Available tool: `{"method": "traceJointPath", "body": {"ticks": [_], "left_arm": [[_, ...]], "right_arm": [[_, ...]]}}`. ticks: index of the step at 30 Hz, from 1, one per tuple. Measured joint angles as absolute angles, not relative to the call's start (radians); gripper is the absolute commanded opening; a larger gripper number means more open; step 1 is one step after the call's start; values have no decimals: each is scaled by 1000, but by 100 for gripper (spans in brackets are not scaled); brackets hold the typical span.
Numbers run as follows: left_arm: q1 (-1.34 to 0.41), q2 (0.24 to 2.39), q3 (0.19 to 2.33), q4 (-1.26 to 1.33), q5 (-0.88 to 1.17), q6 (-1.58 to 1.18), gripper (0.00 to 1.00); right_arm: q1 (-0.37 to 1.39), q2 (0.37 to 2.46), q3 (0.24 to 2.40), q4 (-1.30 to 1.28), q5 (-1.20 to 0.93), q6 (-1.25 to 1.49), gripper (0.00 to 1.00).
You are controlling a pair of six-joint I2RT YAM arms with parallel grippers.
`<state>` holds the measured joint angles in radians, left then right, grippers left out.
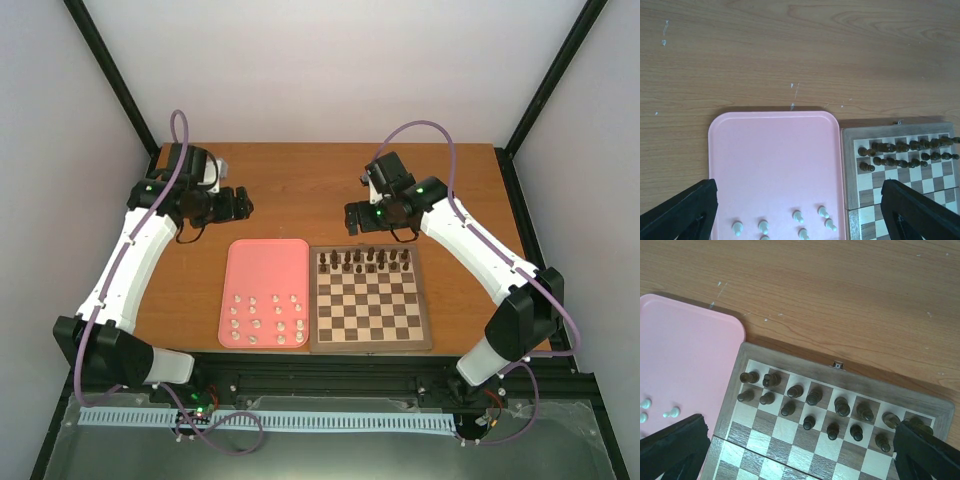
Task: Set up the chess pieces on the board
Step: Pick up the chess piece from the storage box.
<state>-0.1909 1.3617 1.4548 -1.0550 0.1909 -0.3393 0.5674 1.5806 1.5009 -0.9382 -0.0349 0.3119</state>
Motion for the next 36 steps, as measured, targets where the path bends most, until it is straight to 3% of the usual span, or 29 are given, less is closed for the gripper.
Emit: {"method": "traceJointPath", "body": {"ticks": [20, 25, 33, 36], "left_arm": [[-191, 1440, 1471, -1091, 146, -283, 100], [-191, 1432, 1449, -1089, 132, -284, 100], [-186, 1337, 1238, -1063, 43, -324, 100], [-178, 1309, 1178, -1054, 44, -344, 100]], "right_arm": [[567, 1594, 1537, -927, 25, 250, 99], [629, 1642, 1583, -936, 22, 236, 91], [889, 1861, 1757, -1007, 11, 235, 65], [959, 1910, 1791, -1018, 0, 244, 60]]}}
